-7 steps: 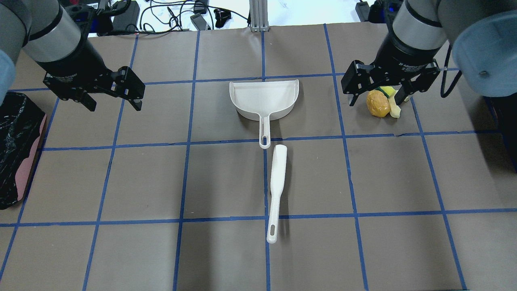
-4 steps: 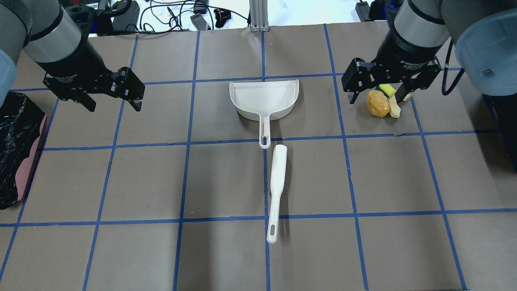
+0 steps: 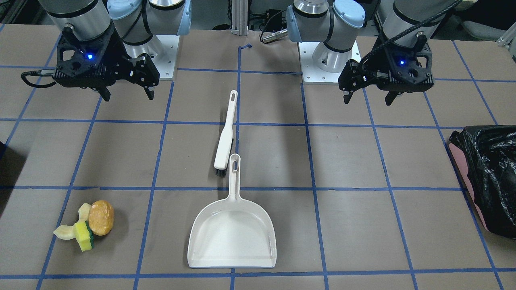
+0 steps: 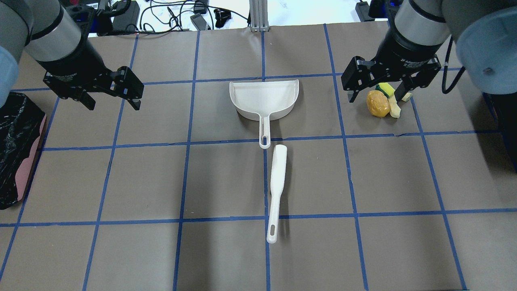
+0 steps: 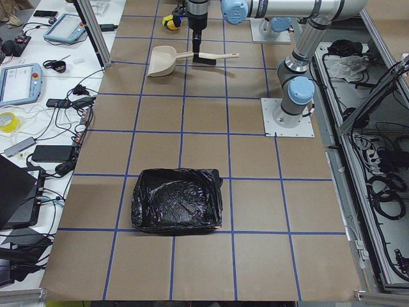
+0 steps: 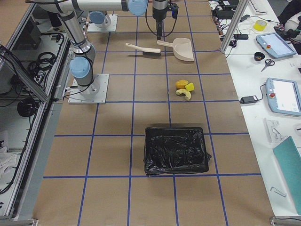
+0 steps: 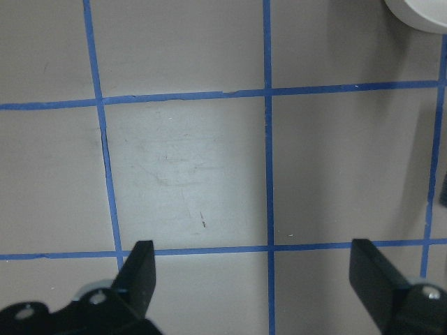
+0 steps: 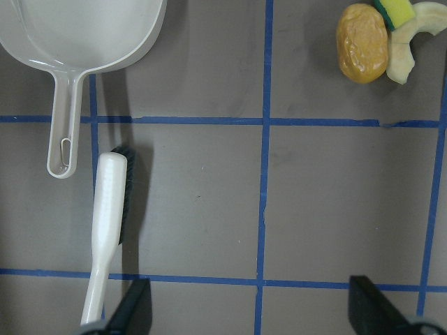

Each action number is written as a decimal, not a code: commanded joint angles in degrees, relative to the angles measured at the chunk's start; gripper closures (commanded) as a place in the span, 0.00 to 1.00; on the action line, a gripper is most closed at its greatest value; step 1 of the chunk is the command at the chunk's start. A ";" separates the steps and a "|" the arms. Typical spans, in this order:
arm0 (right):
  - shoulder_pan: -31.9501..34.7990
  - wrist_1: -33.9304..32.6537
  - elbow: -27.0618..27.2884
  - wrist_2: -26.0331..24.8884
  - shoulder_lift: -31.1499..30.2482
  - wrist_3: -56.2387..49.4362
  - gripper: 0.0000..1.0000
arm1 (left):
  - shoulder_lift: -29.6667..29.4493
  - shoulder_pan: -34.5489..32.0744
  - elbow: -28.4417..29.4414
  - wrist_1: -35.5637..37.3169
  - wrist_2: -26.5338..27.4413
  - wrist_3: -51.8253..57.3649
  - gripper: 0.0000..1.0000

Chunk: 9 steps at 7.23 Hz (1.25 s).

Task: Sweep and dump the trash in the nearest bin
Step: 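Reach the right gripper to the dustpan handle while the left reaches the brush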

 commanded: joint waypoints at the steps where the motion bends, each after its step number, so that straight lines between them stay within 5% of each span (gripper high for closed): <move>1: 0.00 -0.26 0.04 0.00 0.17 0.08 0.00 | -0.43 0.05 -0.07 0.05 -0.04 0.01 0.00; 7: 1.84 -6.67 1.27 0.71 3.06 0.08 0.00 | 0.36 -1.79 -5.77 0.67 -1.00 -2.36 0.00; 9: 3.68 -8.68 -2.40 0.79 8.57 0.78 0.00 | 0.45 -10.71 -9.02 2.94 -1.18 -9.86 0.00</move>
